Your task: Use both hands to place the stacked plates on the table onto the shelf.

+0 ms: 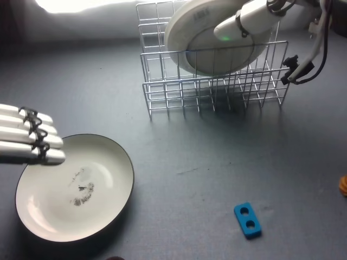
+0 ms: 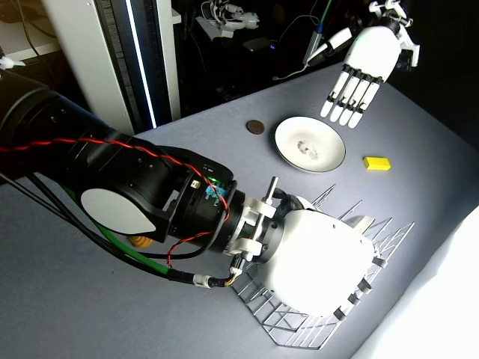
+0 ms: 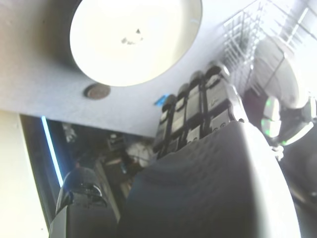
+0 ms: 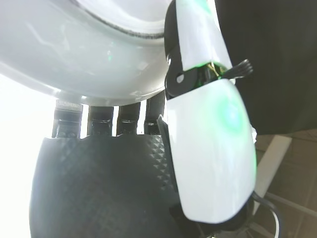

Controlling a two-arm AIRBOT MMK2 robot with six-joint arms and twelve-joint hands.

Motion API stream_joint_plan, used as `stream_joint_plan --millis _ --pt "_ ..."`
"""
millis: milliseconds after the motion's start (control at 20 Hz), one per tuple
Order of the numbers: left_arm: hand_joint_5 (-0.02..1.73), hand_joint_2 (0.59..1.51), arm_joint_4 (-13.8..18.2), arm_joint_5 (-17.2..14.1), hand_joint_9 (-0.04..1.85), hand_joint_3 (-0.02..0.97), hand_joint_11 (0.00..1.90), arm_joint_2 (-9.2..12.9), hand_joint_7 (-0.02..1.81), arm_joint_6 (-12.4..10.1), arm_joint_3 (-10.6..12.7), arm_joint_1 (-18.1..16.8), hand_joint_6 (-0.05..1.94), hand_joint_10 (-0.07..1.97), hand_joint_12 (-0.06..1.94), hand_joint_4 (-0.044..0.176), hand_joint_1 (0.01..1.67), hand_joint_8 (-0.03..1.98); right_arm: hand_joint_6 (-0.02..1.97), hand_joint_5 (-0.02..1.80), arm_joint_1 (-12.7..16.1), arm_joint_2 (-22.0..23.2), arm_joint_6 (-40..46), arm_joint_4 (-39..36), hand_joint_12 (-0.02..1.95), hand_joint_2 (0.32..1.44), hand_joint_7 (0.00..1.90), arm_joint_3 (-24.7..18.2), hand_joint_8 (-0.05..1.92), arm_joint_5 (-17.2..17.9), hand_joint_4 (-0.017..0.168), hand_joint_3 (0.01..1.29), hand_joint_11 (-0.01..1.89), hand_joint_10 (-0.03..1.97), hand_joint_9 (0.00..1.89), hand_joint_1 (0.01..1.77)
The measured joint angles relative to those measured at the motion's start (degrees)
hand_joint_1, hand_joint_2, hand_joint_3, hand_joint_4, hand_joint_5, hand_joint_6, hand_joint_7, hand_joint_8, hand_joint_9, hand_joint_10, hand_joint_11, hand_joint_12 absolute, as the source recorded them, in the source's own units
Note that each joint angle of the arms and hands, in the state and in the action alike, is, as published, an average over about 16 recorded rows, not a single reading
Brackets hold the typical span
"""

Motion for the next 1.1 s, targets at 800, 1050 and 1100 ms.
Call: stream_joint_plan --millis 800,1050,1100 --pt "0.02 1.017 -8.1 8.0 0.02 0.008 0.02 -3.7 0.02 6.8 0.2 10.2 0.01 0.01 -0.02 0.001 0.02 -0.01 0.51 0.90 1.4 0.0 -0.1 0.0 1.28 1.01 0.99 -0.1 0.38 -1.8 -0.007 0.01 0.66 0.56 0.97 1.17" --pt "0.02 1.017 -8.6 9.7 0.02 0.008 0.02 -4.1 0.01 6.7 0.4 11.3 0.01 0.01 -0.02 0.001 0.02 -0.01 0.30 0.93 2.2 0.3 -0.2 -0.1 1.24 1.01 1.03 -0.4 0.14 -2.8 -0.007 0.01 0.64 0.21 1.00 1.11" --pt "0.02 1.016 -8.6 9.9 0.02 0.008 0.02 -4.2 0.01 6.7 0.5 11.5 0.01 0.01 -0.02 0.001 0.02 -0.01 0.25 0.94 2.3 0.3 -0.2 -0.1 1.23 1.01 1.04 -0.5 0.09 -3.0 -0.007 0.01 0.63 0.14 1.01 1.10"
